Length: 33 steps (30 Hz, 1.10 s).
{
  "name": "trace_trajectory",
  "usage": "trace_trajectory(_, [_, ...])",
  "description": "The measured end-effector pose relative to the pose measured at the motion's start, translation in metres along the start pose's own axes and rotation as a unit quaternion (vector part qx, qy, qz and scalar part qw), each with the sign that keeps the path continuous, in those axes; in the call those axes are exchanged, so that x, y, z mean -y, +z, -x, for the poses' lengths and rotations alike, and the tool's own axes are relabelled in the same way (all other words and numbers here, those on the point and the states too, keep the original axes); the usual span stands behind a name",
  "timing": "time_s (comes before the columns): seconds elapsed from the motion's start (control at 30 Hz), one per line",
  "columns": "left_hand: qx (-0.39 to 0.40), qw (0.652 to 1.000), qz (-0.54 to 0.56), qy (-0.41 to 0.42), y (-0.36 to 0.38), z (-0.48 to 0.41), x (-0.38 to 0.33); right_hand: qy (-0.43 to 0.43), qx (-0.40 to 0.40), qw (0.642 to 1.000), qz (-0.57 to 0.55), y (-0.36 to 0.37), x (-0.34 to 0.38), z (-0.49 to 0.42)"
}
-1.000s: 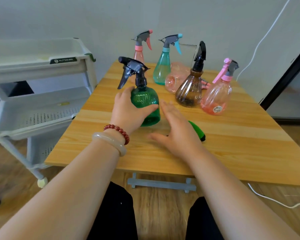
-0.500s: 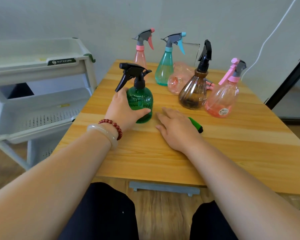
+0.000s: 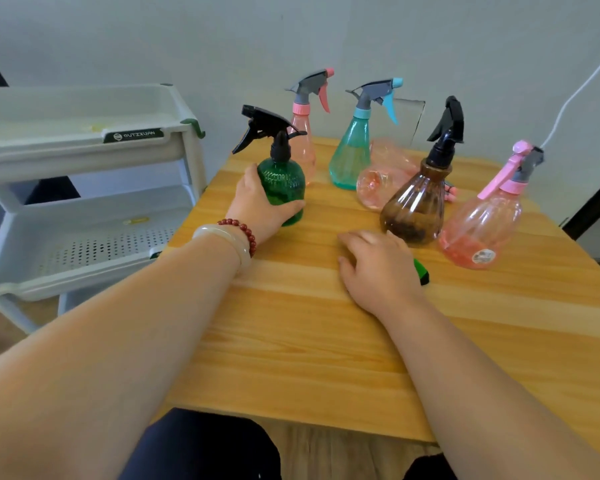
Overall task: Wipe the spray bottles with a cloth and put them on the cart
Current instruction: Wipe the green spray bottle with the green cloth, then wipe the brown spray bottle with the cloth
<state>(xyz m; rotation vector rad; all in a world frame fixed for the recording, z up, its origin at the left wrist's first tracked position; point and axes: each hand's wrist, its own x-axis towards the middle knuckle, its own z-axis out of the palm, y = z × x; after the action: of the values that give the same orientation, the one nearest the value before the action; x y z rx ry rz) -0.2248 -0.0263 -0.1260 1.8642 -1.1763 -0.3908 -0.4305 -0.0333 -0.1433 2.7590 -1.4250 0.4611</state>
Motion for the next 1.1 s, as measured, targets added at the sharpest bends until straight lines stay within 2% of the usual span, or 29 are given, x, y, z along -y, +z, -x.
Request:
trace_trajectory(0.2, [-0.042, 0.999, 0.007, 0.003, 0.016, -0.007, -0.002, -0.009, -0.022, 1.000, -0.011, 0.006, -0.002, -0.002])
trace_trajectory(0.77, [-0.038, 0.999, -0.012, -0.007, 0.013, -0.007, -0.008, -0.010, -0.031, 0.999, -0.025, 0.003, -0.002, 0.002])
trace_trajectory(0.93, [-0.024, 0.999, -0.039, -0.009, 0.012, 0.008, -0.013, 0.034, -0.048, 0.998, -0.028, -0.002, -0.002, 0.009])
trace_trajectory(1.1, [-0.074, 0.995, -0.051, 0.052, 0.014, 0.044, -0.017, 0.094, 0.006, 0.995, 0.012, -0.008, -0.009, 0.021])
